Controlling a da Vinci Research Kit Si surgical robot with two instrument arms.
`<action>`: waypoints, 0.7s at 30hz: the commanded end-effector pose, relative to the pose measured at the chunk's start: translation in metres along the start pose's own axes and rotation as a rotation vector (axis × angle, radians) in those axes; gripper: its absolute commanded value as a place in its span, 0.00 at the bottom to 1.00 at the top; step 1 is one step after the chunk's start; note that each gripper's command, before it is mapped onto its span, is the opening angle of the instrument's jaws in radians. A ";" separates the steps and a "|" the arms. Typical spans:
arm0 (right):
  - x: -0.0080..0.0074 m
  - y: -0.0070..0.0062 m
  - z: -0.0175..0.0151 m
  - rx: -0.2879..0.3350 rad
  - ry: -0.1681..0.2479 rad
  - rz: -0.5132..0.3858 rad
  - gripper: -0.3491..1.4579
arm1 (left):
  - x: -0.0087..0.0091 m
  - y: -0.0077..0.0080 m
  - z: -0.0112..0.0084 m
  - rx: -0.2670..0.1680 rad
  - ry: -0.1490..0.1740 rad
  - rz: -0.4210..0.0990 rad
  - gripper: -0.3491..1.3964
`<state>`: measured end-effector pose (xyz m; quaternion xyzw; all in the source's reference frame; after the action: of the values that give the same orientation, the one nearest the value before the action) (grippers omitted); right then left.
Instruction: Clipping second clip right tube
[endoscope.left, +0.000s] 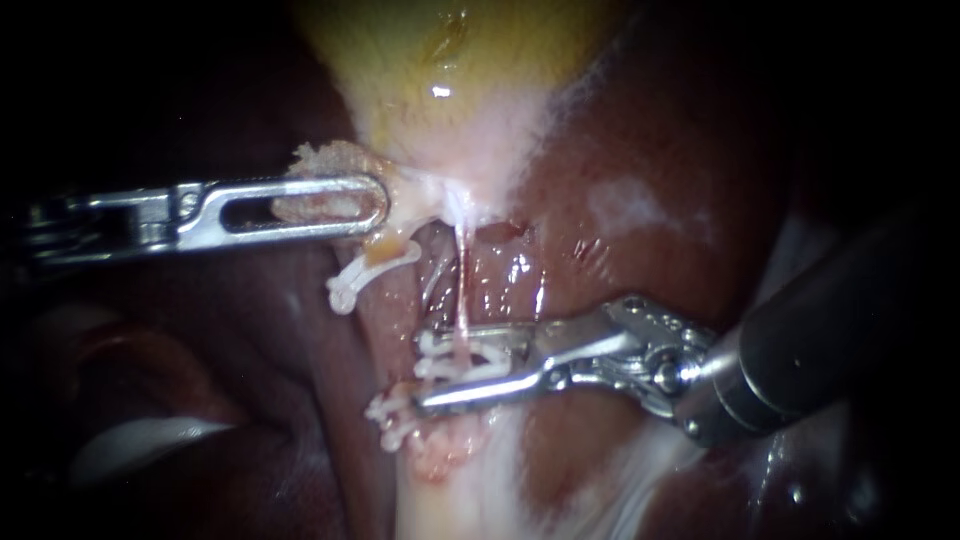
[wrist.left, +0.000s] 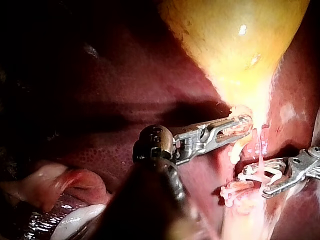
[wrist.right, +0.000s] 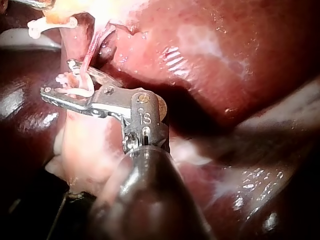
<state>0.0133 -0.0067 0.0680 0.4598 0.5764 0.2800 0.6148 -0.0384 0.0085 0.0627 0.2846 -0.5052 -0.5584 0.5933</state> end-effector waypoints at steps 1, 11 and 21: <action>0.0002 -0.0003 0.0001 0.016 0.004 0.004 0.45 | 0.0000 0.0000 0.0000 0.000 0.000 0.000 0.00; 0.0010 -0.0011 0.0001 0.052 0.013 0.005 0.44 | 0.0000 0.0000 0.0000 0.000 0.000 0.000 0.00; 0.0009 -0.0008 -0.0009 0.022 0.031 0.046 0.04 | 0.0000 0.0000 0.0000 0.000 0.000 0.000 0.00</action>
<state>0.0121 -0.0060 0.0671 0.4759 0.5769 0.2975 0.5935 -0.0384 0.0085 0.0627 0.2845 -0.5054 -0.5581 0.5934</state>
